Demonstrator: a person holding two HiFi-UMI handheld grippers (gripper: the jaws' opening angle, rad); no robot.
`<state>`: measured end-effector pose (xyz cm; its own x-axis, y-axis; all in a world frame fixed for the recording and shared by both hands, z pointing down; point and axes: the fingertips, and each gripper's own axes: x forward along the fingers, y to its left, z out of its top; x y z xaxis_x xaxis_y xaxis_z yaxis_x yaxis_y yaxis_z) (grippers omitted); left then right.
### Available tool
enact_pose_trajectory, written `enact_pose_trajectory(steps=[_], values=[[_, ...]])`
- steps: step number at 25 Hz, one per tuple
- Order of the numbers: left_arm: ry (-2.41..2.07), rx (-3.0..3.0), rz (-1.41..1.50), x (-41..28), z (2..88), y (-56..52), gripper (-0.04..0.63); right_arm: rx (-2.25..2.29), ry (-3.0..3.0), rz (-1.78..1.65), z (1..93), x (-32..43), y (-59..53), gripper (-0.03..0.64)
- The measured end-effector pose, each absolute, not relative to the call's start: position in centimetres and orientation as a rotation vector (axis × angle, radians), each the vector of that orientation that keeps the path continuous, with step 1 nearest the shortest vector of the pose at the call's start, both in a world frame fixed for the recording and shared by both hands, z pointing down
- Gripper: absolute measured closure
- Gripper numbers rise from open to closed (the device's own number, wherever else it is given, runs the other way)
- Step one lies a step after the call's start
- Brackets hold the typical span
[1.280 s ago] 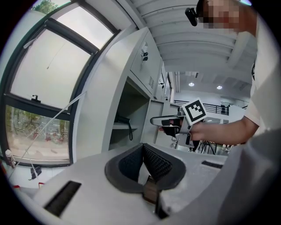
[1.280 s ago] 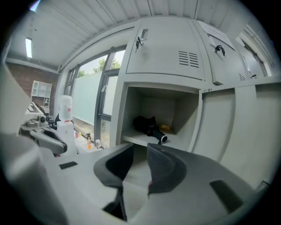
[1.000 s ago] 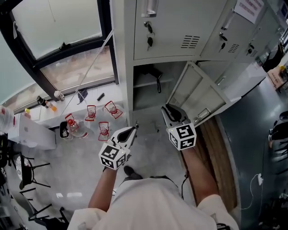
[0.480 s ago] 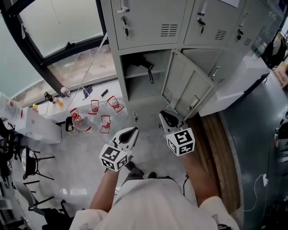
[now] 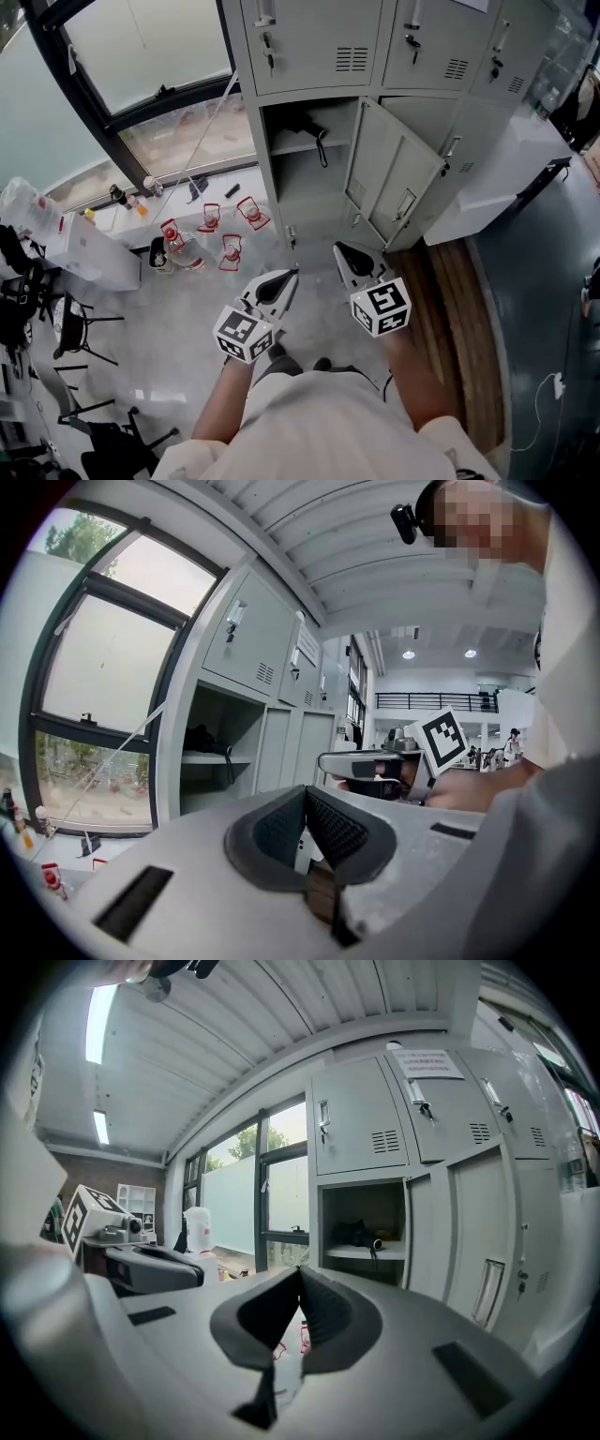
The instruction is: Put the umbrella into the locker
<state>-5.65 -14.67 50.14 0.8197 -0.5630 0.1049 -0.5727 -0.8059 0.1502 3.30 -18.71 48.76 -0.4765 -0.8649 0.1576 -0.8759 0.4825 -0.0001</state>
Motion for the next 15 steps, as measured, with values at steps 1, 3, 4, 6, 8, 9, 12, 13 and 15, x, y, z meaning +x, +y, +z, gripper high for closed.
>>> enact_pose_trajectory(steps=[1, 3, 4, 6, 8, 9, 12, 13, 15], values=[[-0.894, 2.831, 0.076, -6.0, 49.9, -14.7, 0.591, 1.532, -2.591, 0.125, 48.7, 3.1, -18.5, 0.611], [-0.899, 2.836, 0.065, -6.8, 49.7, -14.8, 0.591, 1.541, -2.591, 0.131, 48.7, 2.5, -18.3, 0.611], [-0.900, 2.838, 0.059, -7.3, 49.6, -14.9, 0.591, 1.545, -2.586, 0.134, 48.9, 2.2, -18.3, 0.611], [-0.895, 2.848, 0.048, -8.2, 49.3, -15.4, 0.591, 1.556, -2.572, 0.131, 49.0, 1.7, -18.3, 0.611], [-0.881, 2.857, 0.036, -9.2, 48.8, -16.0, 0.591, 1.576, -2.557, 0.124, 48.7, 1.1, -18.5, 0.611], [-0.870, 2.859, 0.030, -9.8, 48.5, -16.2, 0.591, 1.588, -2.552, 0.125, 48.5, 0.9, -18.4, 0.611], [-0.840, 2.871, 0.017, -11.2, 47.6, -16.8, 0.591, 1.630, -2.534, 0.123, 47.7, 0.8, -18.5, 0.611], [-0.836, 2.877, 0.015, -11.5, 47.4, -17.1, 0.591, 1.641, -2.525, 0.121, 47.5, 0.9, -18.6, 0.611], [-0.833, 2.879, 0.010, -12.2, 47.4, -17.6, 0.591, 1.659, -2.510, 0.122, 47.4, 1.0, -18.7, 0.611]])
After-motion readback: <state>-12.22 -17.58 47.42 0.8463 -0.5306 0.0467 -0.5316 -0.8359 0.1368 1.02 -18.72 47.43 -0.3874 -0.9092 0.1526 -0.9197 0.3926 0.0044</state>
